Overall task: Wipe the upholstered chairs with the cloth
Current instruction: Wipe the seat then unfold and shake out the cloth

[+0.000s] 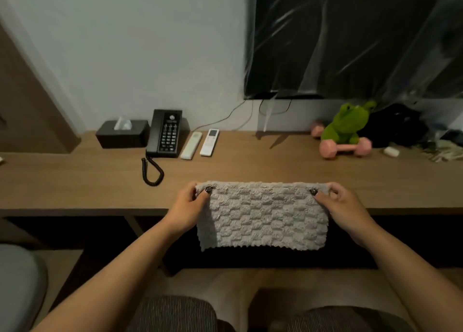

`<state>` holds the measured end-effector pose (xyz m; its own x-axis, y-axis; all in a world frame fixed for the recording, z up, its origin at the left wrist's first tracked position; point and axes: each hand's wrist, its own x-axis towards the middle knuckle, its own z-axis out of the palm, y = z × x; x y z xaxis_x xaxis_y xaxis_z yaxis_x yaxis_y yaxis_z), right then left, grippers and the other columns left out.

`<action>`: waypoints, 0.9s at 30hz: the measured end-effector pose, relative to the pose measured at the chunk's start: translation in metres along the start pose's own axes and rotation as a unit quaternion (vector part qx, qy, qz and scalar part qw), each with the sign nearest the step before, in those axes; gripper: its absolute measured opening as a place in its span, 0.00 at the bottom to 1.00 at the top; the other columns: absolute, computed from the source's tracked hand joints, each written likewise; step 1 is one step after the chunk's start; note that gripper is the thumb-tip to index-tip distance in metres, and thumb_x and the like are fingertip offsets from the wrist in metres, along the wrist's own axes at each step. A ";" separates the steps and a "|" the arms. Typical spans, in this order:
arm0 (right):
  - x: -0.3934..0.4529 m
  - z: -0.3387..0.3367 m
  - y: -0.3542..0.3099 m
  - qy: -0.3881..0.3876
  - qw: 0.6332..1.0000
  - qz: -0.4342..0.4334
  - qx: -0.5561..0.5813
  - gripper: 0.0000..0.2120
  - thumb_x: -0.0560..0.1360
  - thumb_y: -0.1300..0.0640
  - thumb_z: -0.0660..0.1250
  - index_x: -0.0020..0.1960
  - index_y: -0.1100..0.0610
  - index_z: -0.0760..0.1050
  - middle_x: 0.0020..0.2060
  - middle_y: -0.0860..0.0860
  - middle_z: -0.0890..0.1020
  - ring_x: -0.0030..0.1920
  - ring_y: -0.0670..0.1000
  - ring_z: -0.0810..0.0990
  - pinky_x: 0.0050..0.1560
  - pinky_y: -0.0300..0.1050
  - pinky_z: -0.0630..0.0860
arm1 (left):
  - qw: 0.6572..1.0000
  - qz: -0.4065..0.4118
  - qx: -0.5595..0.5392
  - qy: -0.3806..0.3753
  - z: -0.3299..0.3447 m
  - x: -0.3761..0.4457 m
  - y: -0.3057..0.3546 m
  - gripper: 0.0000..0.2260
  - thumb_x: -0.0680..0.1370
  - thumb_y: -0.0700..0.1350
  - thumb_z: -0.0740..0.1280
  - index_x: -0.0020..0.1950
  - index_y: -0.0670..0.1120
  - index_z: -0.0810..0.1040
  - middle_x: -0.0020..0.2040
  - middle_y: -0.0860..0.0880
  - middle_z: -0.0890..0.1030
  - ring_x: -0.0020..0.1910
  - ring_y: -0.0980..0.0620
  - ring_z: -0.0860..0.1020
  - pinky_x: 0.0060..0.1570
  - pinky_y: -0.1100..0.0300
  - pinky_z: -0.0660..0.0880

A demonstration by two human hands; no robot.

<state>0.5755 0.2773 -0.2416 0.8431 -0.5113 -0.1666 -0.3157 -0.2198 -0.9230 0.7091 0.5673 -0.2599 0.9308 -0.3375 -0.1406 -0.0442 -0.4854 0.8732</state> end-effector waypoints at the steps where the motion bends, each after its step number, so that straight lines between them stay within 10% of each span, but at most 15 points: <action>1: 0.019 0.003 0.013 0.011 1.000 0.007 0.006 0.04 0.78 0.61 0.63 0.51 0.58 0.75 0.45 0.54 0.83 0.46 0.52 0.82 0.45 0.47 0.77 | 1.000 -0.013 0.007 0.007 0.015 0.020 -0.008 0.08 0.82 0.45 0.61 0.48 0.40 0.73 0.40 0.43 0.73 0.39 0.52 0.69 0.39 0.57 0.67; 7: 0.134 0.024 0.092 0.048 0.996 0.064 -0.039 0.02 0.76 0.58 0.65 0.47 0.56 0.75 0.45 0.55 0.82 0.47 0.56 0.81 0.52 0.57 0.78 | 0.996 -0.043 0.079 0.017 0.084 0.118 -0.050 0.07 0.81 0.44 0.62 0.44 0.44 0.74 0.36 0.49 0.75 0.35 0.52 0.71 0.32 0.59 0.65; 14: 0.234 0.037 0.139 0.058 0.984 0.091 -0.142 0.10 0.75 0.55 0.65 0.55 0.55 0.76 0.50 0.49 0.80 0.49 0.53 0.79 0.47 0.45 0.73 | 0.992 -0.049 0.116 0.030 0.118 0.195 -0.072 0.11 0.78 0.43 0.66 0.36 0.46 0.71 0.30 0.50 0.72 0.31 0.53 0.69 0.30 0.58 0.64; 18: 0.254 0.049 0.145 0.140 0.960 -0.005 -0.243 0.19 0.77 0.56 0.62 0.67 0.57 0.66 0.62 0.55 0.74 0.60 0.56 0.74 0.58 0.50 0.73 | 0.992 -0.075 0.045 0.092 0.136 0.217 -0.078 0.12 0.79 0.43 0.66 0.62 0.46 0.75 0.56 0.47 0.80 0.54 0.52 0.78 0.55 0.54 0.77; 21: 0.240 0.070 0.151 0.087 0.929 -0.145 -0.329 0.21 0.78 0.57 0.56 0.72 0.56 0.62 0.72 0.54 0.64 0.72 0.54 0.61 0.70 0.55 0.64 | 0.989 0.021 0.127 0.073 0.156 0.208 -0.081 0.25 0.81 0.45 0.61 0.76 0.50 0.59 0.74 0.49 0.66 0.70 0.51 0.68 0.69 0.50 0.68; 27: 0.237 0.095 0.176 -0.046 0.852 -0.138 -0.503 0.32 0.77 0.41 0.40 0.77 0.52 0.46 0.77 0.51 0.48 0.77 0.50 0.42 0.74 0.48 0.38 | 0.885 0.126 0.444 -0.065 0.198 0.210 -0.100 0.34 0.77 0.62 0.36 0.79 0.46 0.39 0.79 0.47 0.38 0.76 0.51 0.34 0.74 0.54 0.33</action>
<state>0.7612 0.1963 -0.4763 0.9618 -0.2671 -0.0606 -0.2737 -0.9458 -0.1746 0.8368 0.3856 -0.4691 0.8036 -0.5874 -0.0963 -0.5660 -0.8041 0.1815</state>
